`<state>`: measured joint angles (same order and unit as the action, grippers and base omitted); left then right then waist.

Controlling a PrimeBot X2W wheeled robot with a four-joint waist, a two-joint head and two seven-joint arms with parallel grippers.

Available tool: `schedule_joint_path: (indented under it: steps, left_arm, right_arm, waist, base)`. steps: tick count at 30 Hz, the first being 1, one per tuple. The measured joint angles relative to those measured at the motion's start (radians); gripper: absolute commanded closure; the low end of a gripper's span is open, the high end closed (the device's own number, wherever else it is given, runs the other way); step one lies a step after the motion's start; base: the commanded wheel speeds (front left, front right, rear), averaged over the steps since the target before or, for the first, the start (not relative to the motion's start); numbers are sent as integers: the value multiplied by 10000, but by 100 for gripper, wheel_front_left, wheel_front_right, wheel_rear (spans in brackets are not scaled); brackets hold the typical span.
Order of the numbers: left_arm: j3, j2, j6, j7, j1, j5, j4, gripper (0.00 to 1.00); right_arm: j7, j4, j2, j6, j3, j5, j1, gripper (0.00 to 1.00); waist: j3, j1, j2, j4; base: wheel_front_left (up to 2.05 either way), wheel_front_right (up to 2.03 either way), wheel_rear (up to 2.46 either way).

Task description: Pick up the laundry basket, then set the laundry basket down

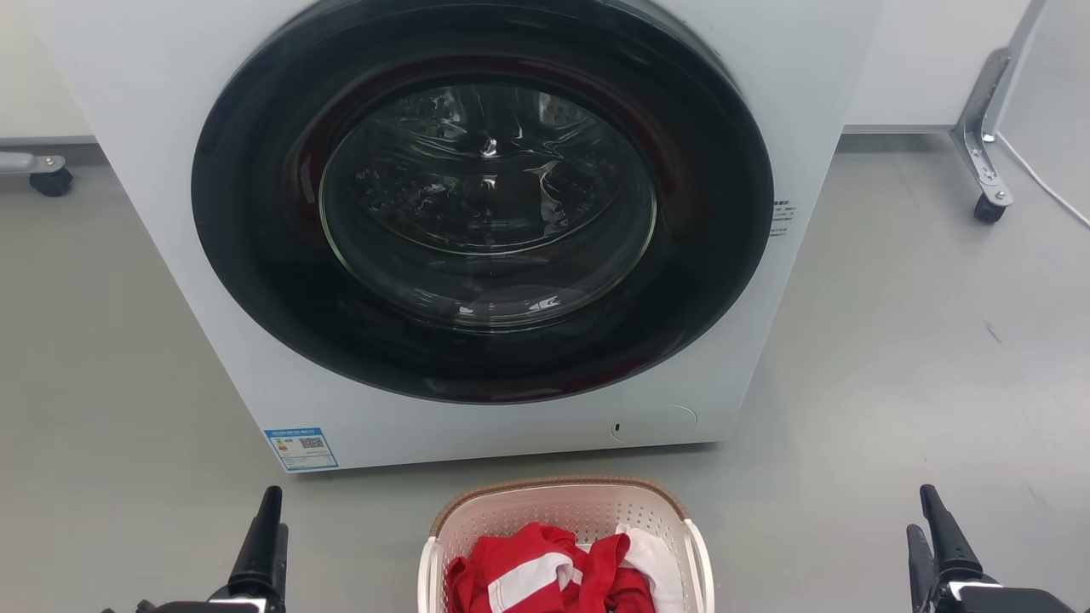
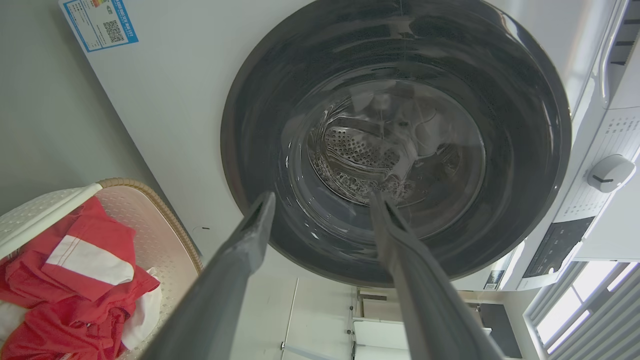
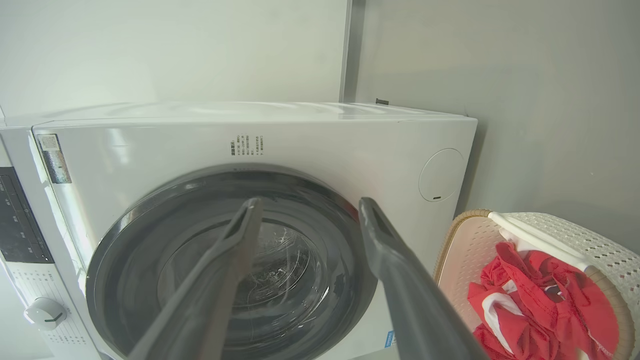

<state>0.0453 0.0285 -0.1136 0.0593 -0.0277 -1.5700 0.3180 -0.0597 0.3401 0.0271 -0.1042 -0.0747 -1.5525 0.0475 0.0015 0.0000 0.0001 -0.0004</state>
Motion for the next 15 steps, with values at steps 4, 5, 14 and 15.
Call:
schedule_joint_path:
  steps: [4,5,14,15]
  left_arm:
    - [-159,4,98,-136,0,433,-109,0]
    - [-196,2,165,-174,0,566,-148,0]
    - [-550,12,535,-489,1,1937,-546,0]
    - [-571,12,552,-537,3,2161,-612,0]
  right_arm:
    - [128,-113,2,174,150,487,1,0]
    - [182,-128,2,203,188,598,1,0]
    - [502,-418,6,525,558,1894,0,0]
    - [531,-437,6,529,591,2057,0,0]
  waist:
    - [-7,0,0,1]
    - [-9,0,0,2]
    - [-29,0,0,6]
    - [-33,0,0,7]
  base:
    - [0,0,0]
    - [0,0,0]
    - [0,0,0]
    - [0,0,0]
